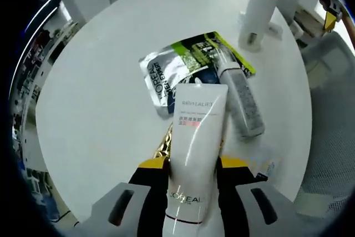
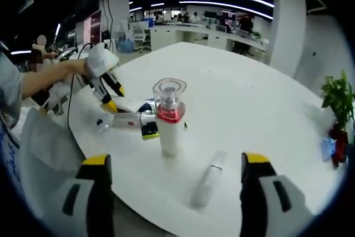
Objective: Arrange the skincare products in the storage area until every visible bottle or jar stands upright without overlapping.
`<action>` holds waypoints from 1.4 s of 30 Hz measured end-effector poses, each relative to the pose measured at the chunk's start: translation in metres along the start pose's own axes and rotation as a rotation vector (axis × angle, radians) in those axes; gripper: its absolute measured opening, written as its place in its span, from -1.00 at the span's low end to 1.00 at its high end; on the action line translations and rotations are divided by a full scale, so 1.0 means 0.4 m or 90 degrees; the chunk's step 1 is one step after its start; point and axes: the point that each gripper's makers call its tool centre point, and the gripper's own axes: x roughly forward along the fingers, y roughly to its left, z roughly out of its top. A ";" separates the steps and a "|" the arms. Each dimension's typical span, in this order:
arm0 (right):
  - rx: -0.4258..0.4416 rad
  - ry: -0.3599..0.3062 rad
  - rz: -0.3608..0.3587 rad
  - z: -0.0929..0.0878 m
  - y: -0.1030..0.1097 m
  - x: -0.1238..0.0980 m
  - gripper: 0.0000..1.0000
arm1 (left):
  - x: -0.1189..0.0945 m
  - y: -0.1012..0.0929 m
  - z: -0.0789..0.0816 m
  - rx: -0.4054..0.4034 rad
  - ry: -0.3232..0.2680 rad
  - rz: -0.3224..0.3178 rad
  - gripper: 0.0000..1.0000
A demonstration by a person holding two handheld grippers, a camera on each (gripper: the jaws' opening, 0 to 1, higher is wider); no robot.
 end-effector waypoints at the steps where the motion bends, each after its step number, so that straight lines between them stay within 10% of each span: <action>1: 0.000 0.001 0.000 -0.001 0.000 0.000 0.95 | 0.000 0.000 0.000 0.000 0.000 0.000 -0.38; 30: -0.010 -0.015 0.018 0.013 0.034 0.003 0.92 | -0.120 -0.029 0.045 -0.020 -0.080 0.056 -0.45; 42: -0.009 -0.029 0.020 0.025 0.042 -0.009 0.89 | -0.201 -0.087 0.149 0.017 -0.158 0.053 -0.45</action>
